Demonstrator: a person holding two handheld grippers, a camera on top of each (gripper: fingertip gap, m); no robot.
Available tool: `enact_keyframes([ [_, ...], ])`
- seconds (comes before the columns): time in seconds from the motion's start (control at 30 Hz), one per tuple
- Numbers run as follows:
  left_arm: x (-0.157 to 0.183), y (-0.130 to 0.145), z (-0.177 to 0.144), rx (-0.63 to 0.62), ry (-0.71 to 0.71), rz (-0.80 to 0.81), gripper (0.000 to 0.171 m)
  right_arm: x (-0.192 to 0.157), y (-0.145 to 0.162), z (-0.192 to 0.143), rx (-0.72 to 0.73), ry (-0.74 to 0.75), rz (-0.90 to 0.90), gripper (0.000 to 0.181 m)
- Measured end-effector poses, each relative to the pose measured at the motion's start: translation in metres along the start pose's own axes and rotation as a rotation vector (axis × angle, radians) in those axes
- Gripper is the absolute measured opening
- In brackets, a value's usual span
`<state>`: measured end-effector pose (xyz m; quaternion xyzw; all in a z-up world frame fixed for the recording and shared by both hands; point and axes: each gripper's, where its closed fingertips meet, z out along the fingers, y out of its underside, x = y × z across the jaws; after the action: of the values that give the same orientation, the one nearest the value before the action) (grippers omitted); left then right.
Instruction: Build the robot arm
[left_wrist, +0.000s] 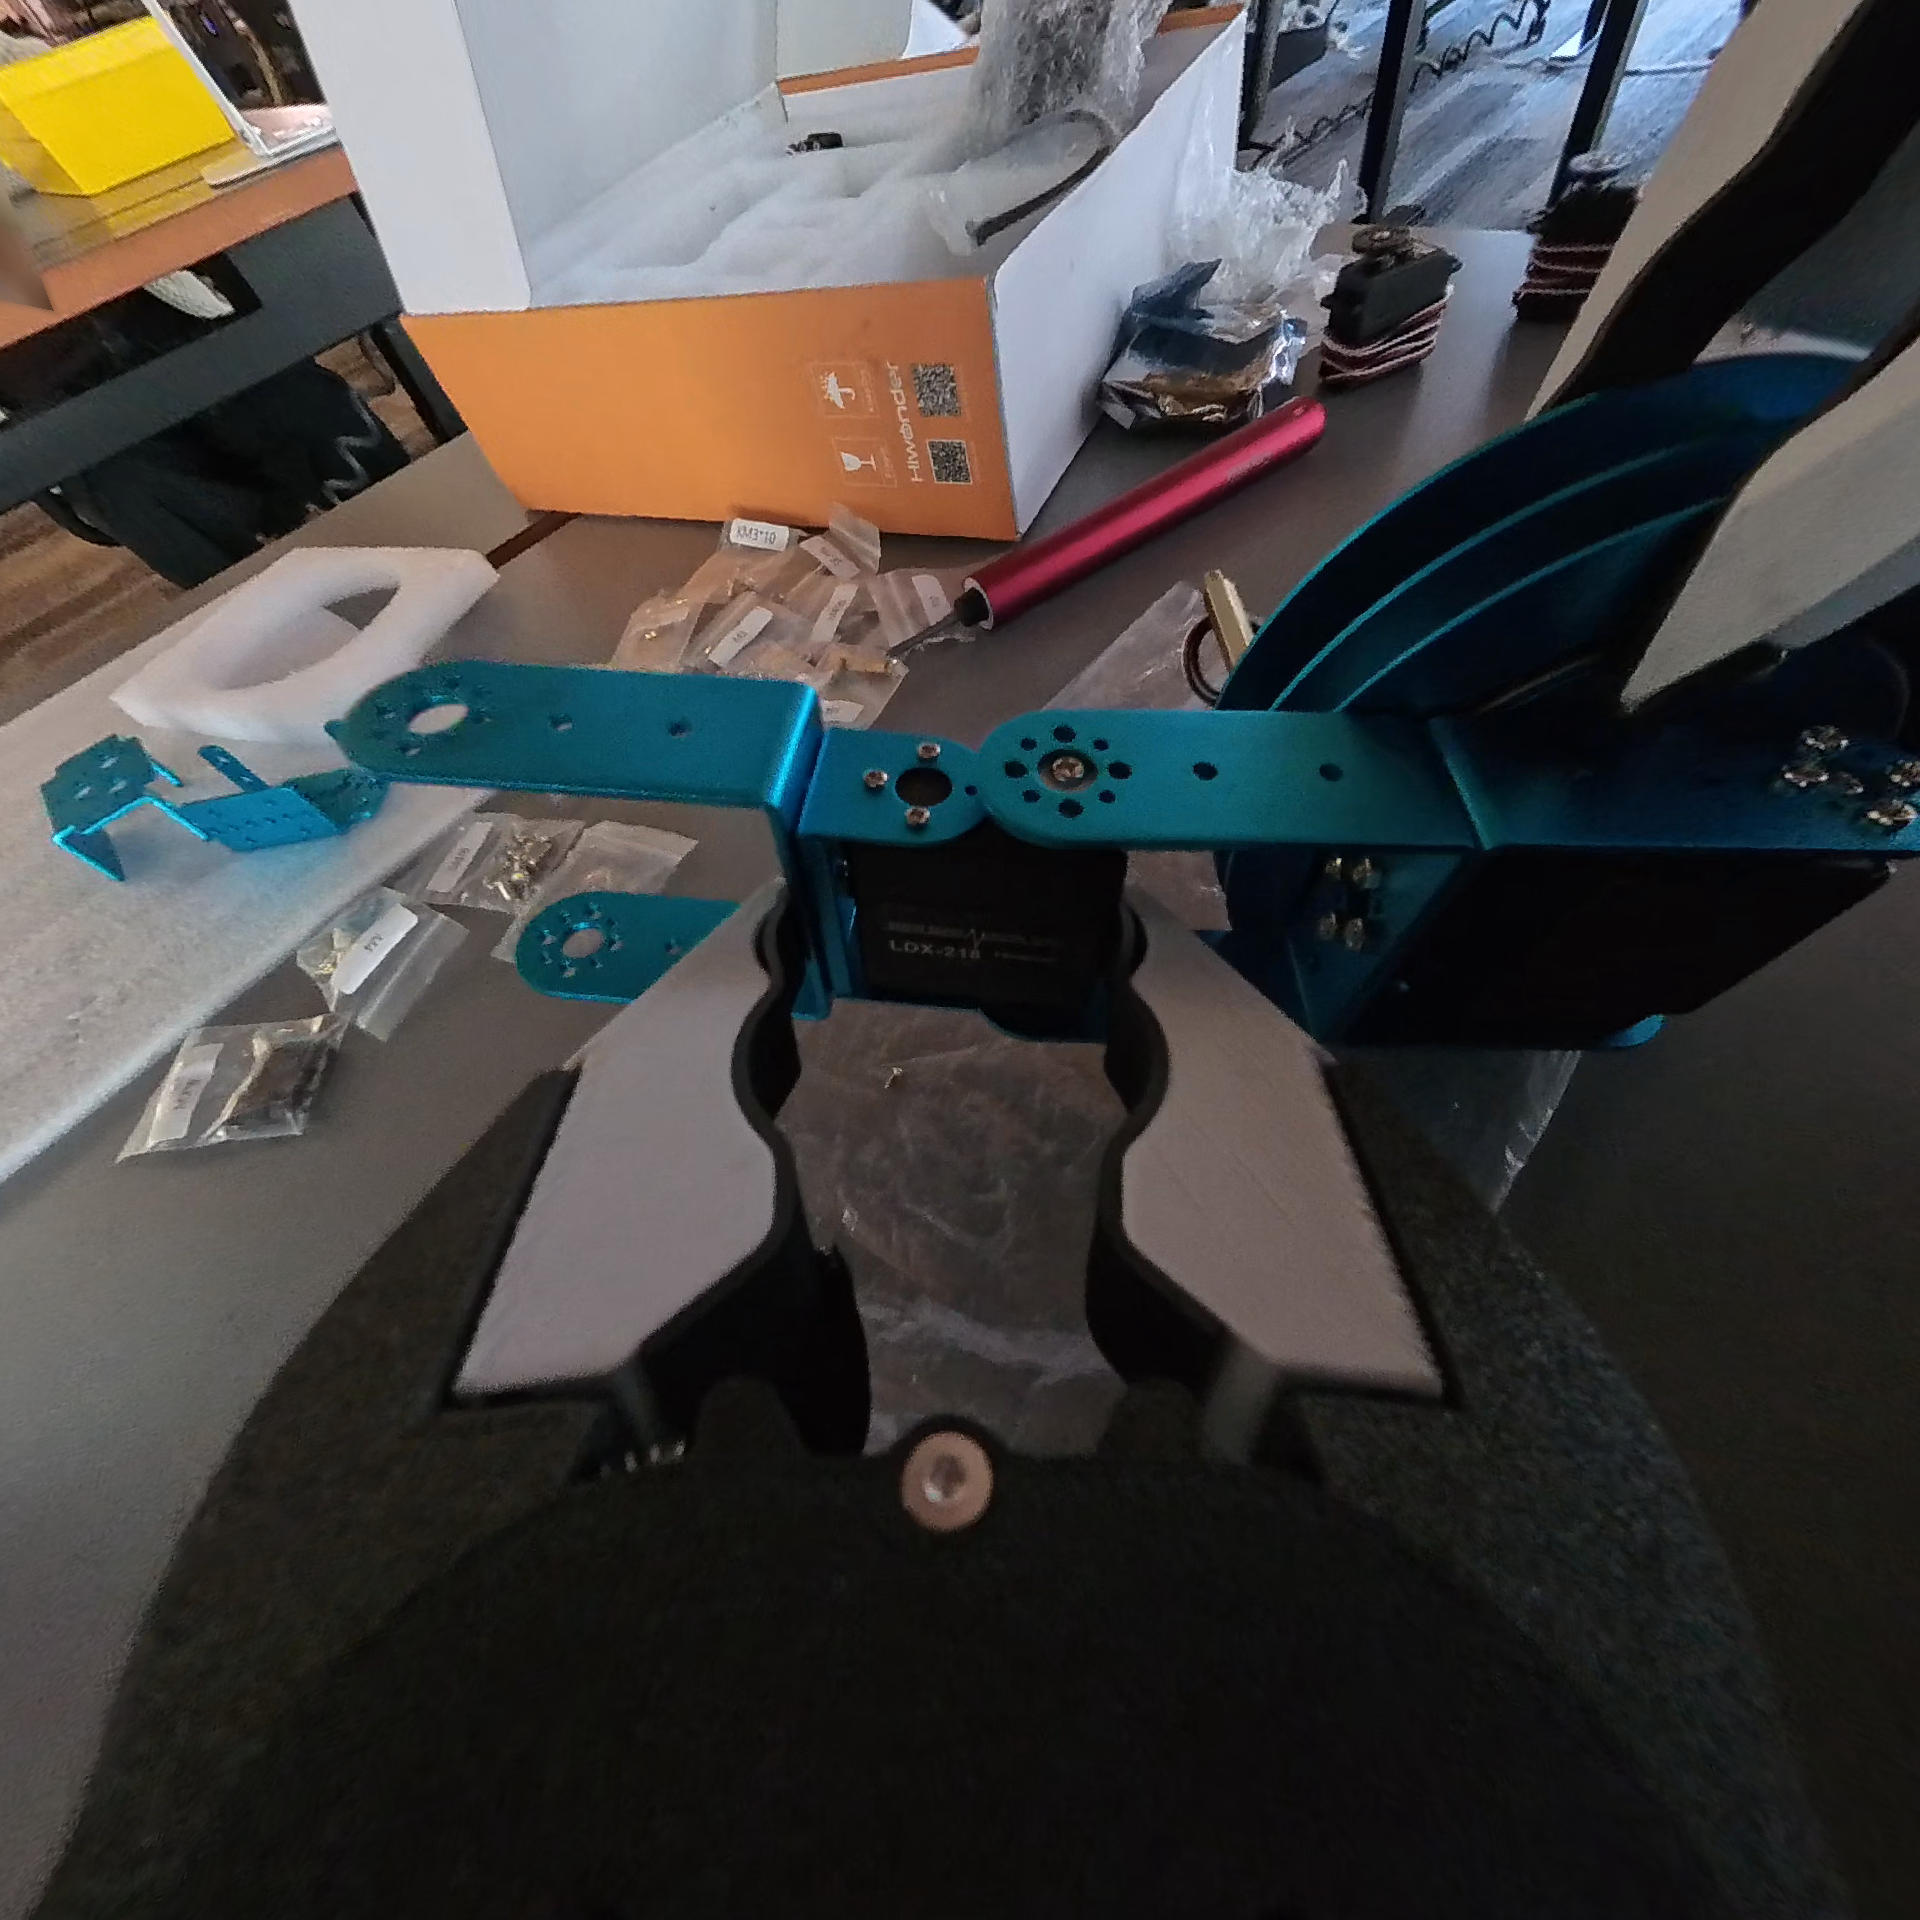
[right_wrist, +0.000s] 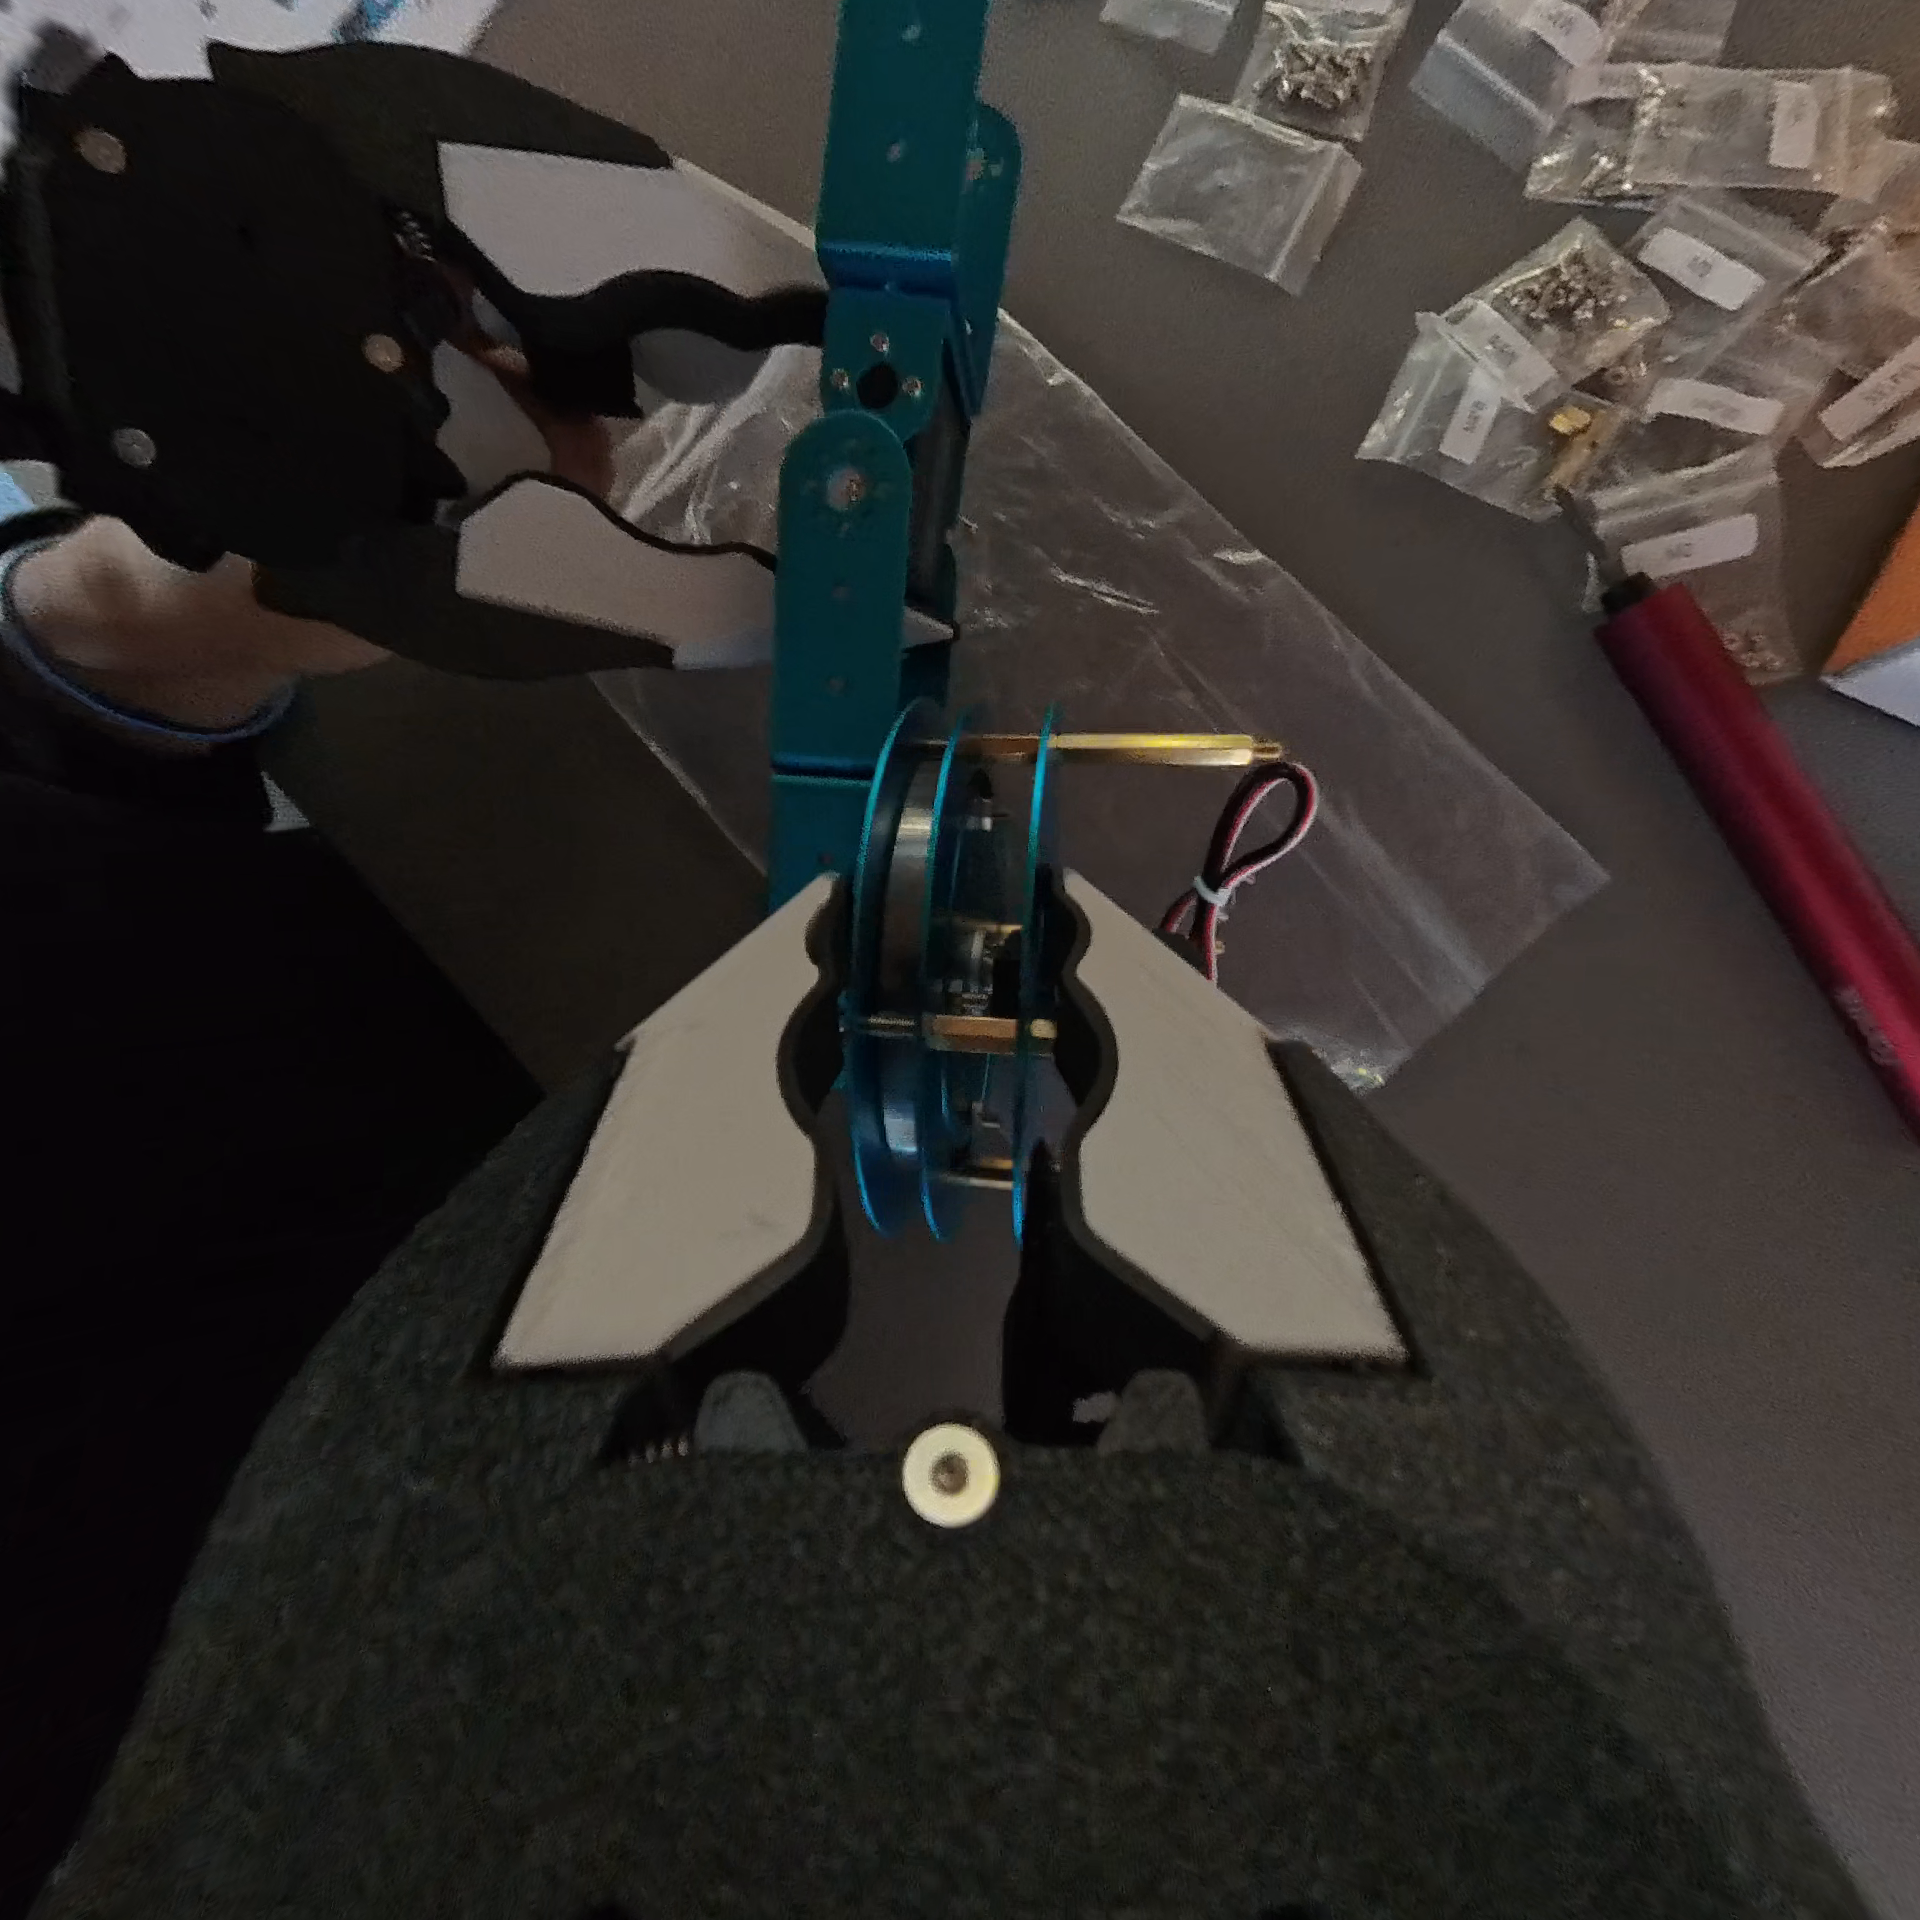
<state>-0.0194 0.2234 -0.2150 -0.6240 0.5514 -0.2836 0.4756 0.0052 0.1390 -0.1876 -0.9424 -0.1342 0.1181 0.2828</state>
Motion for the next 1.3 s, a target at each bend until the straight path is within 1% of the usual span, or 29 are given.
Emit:
enact_keyframes([
  [0.17,-0.002,-0.001,0.000,0.010,0.004,-0.010,0.057,-0.001,-0.004,0.001,0.065,-0.115,0.039,0.039],
  [0.43,-0.002,-0.002,-0.001,0.020,0.011,-0.022,0.056,0.002,-0.010,0.000,0.141,-0.175,0.035,0.039],
  [0.67,-0.005,0.002,-0.001,0.003,-0.042,-0.019,0.057,0.004,-0.016,0.001,0.178,-0.165,0.037,0.038],
  [0.73,-0.005,0.004,-0.001,0.000,-0.059,-0.041,0.057,0.006,-0.020,0.001,0.202,-0.137,0.027,0.037],
  [0.8,-0.005,0.004,-0.002,0.002,-0.053,-0.050,0.057,0.007,-0.024,0.000,0.218,-0.108,0.003,0.044],
  [0.9,-0.005,0.000,-0.004,0.017,-0.065,-0.043,0.057,0.002,-0.045,-0.010,0.304,-0.051,-0.073,0.045],
  [0.93,-0.005,-0.001,-0.004,0.015,-0.074,-0.038,0.057,-0.003,-0.053,-0.013,0.326,-0.036,-0.111,0.048],
  [0.97,-0.005,-0.001,-0.004,0.010,-0.083,-0.041,0.057,-0.011,-0.059,-0.013,0.324,-0.043,-0.150,0.049],
  [1.03,-0.004,-0.001,-0.003,0.008,-0.081,-0.045,0.056,-0.025,-0.060,-0.002,0.237,-0.078,-0.203,0.054],
  [1.1,-0.003,-0.003,-0.005,0.018,-0.086,-0.028,0.057,-0.022,-0.063,0.011,0.177,-0.047,-0.221,0.052],
  [1.2,-0.003,-0.004,-0.007,0.021,-0.103,-0.011,0.057,-0.025,-0.058,0.028,0.067,-0.070,-0.202,0.048],
  [1.23,-0.003,-0.004,-0.008,0.020,-0.108,-0.010,0.057,-0.025,-0.055,0.033,0.033,-0.055,-0.206,0.050],
  [1.3,-0.003,-0.003,-0.009,0.020,-0.112,-0.006,0.057,-0.019,-0.055,0.039,0.018,0.018,-0.218,0.042],
])
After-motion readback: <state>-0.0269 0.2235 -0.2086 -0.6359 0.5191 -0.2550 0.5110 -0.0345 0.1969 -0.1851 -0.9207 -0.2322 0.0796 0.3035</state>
